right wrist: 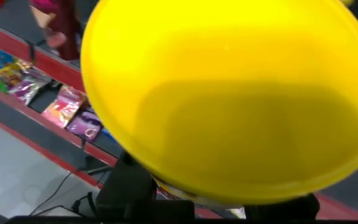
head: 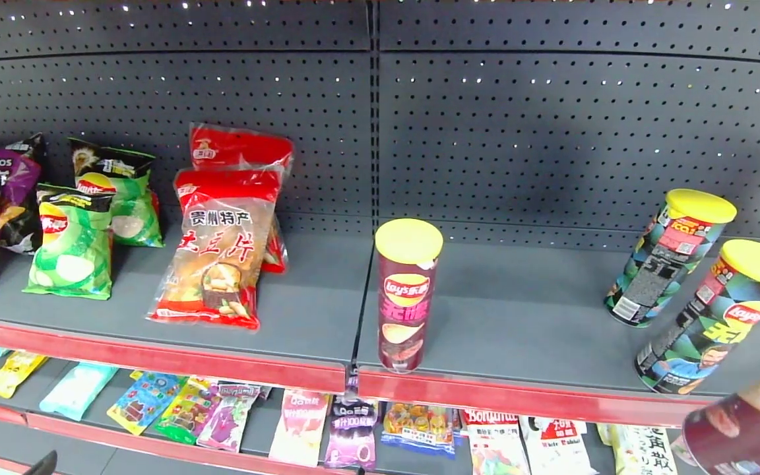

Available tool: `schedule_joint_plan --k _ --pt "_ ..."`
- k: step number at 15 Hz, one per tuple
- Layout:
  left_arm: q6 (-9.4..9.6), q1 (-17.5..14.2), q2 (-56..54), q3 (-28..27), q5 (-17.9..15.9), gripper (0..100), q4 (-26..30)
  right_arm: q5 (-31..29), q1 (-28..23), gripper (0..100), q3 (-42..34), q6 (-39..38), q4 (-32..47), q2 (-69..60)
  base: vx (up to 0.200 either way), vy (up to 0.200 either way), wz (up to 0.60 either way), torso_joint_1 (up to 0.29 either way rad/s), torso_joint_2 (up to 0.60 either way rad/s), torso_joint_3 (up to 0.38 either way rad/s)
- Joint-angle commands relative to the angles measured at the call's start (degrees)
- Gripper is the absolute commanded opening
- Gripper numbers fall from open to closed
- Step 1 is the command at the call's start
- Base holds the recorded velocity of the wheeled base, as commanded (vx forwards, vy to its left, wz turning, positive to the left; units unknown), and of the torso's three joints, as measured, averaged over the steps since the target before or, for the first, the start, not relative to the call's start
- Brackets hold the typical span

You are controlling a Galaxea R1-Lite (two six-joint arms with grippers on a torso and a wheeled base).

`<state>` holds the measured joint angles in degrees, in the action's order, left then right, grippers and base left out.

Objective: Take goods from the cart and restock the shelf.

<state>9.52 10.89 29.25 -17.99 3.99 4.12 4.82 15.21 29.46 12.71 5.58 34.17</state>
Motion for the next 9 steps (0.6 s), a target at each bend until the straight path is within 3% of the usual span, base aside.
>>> schedule_joint_plan --k 1,3,4,6,9 --pt "-0.03 0.01 -1.74 0.50 -0.56 100 -0.08 2.30 8.43 0 13.95 2.05 -2.07 19.62 0.000 0.000 0.00 0.000 0.00 0.000" --pt "-0.03 0.01 -1.91 0.42 -1.88 100 -0.08 2.39 10.54 0 17.38 2.23 -8.66 30.52 0.000 0.000 0.00 0.000 0.00 0.000" --pt "-0.03 0.01 -1.91 0.42 -1.88 100 -0.08 2.39 10.63 0 17.47 2.23 -9.19 31.31 0.000 0.000 0.00 0.000 0.00 0.000" --pt "-0.20 -0.08 -2.53 -0.46 -0.82 100 -0.08 2.22 14.67 0 20.90 1.44 -17.54 42.29 0.000 0.000 0.00 0.000 0.00 0.000" --pt "-0.29 -0.08 -1.91 -1.52 -0.47 100 0.19 2.13 14.58 0 28.28 1.26 -18.06 51.87 0.000 0.000 0.00 0.000 0.00 0.000"
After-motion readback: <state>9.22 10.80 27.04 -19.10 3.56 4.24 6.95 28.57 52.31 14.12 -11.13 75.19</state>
